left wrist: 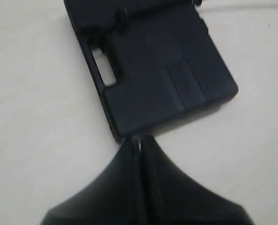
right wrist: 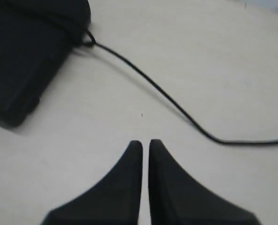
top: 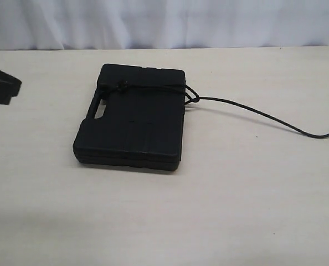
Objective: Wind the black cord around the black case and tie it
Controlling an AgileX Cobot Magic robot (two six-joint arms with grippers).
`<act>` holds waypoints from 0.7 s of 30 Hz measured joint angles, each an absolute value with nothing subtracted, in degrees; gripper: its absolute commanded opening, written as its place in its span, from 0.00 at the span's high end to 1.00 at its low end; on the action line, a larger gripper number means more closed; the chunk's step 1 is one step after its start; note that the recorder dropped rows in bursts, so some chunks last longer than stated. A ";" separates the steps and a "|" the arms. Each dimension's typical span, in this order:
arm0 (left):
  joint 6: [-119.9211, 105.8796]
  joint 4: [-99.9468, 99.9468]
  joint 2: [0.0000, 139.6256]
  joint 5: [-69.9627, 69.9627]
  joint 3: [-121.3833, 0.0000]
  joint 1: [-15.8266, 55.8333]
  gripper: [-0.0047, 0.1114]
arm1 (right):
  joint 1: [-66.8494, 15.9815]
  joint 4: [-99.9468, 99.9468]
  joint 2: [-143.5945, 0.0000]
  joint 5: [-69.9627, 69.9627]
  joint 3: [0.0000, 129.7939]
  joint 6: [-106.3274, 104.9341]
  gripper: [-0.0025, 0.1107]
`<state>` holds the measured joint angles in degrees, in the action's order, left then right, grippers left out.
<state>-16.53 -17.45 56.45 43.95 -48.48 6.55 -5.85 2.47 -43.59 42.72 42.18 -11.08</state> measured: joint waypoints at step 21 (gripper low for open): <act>-24.65 -25.98 31.15 15.18 -28.04 6.55 0.96 | -12.13 2.47 -14.56 6.45 13.24 -15.37 0.94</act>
